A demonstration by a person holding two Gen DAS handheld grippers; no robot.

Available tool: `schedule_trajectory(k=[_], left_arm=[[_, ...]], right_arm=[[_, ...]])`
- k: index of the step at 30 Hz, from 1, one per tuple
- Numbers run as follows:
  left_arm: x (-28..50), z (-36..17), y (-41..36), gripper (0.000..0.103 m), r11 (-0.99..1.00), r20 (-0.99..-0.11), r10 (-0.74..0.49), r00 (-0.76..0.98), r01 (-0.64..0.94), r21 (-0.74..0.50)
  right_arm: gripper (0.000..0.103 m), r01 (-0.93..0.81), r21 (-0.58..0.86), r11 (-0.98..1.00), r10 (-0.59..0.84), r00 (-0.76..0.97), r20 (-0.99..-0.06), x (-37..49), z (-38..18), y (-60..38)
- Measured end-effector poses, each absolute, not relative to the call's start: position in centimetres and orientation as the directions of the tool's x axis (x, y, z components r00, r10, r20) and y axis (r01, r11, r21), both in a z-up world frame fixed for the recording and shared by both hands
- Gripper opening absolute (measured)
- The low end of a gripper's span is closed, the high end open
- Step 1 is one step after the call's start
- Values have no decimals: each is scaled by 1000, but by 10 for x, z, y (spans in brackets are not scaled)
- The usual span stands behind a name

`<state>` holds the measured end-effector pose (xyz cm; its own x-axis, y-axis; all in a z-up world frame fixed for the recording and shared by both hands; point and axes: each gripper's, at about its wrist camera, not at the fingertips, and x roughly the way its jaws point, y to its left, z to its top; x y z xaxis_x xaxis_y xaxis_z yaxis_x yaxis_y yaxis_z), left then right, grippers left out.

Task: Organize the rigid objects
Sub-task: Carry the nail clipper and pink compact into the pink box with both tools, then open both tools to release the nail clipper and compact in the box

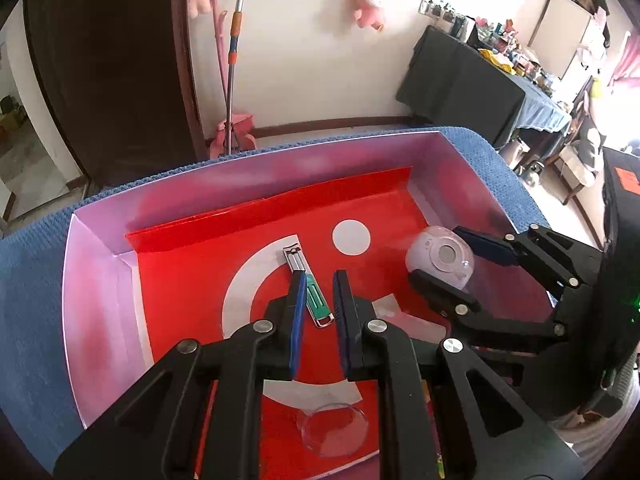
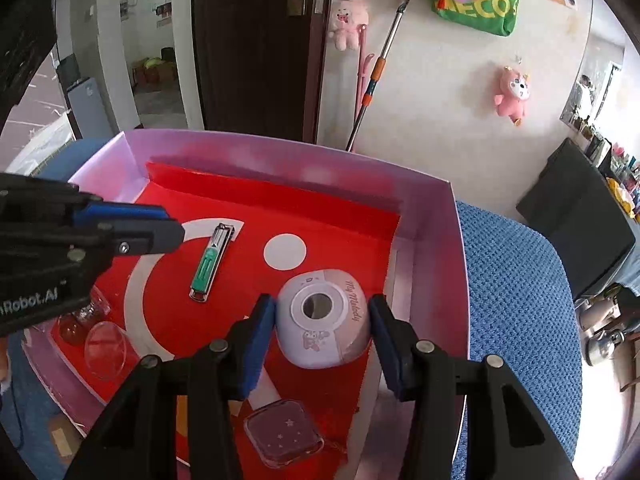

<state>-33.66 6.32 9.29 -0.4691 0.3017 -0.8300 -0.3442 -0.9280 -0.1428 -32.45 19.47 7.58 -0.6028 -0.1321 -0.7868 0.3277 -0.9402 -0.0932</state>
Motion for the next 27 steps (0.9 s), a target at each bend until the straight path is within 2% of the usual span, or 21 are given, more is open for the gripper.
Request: schedule_trajectory(k=[15, 27], left_arm=[[-351, 67, 70, 13, -928, -872, 292, -392, -338, -158], [-358, 52, 74, 13, -936, -895, 271, -355, -312, -160]], right_arm=[[51, 351, -290, -890, 0, -637, -771, -325, 57, 172], [51, 368, -268, -890, 0, -588, -809, -330, 52, 171]])
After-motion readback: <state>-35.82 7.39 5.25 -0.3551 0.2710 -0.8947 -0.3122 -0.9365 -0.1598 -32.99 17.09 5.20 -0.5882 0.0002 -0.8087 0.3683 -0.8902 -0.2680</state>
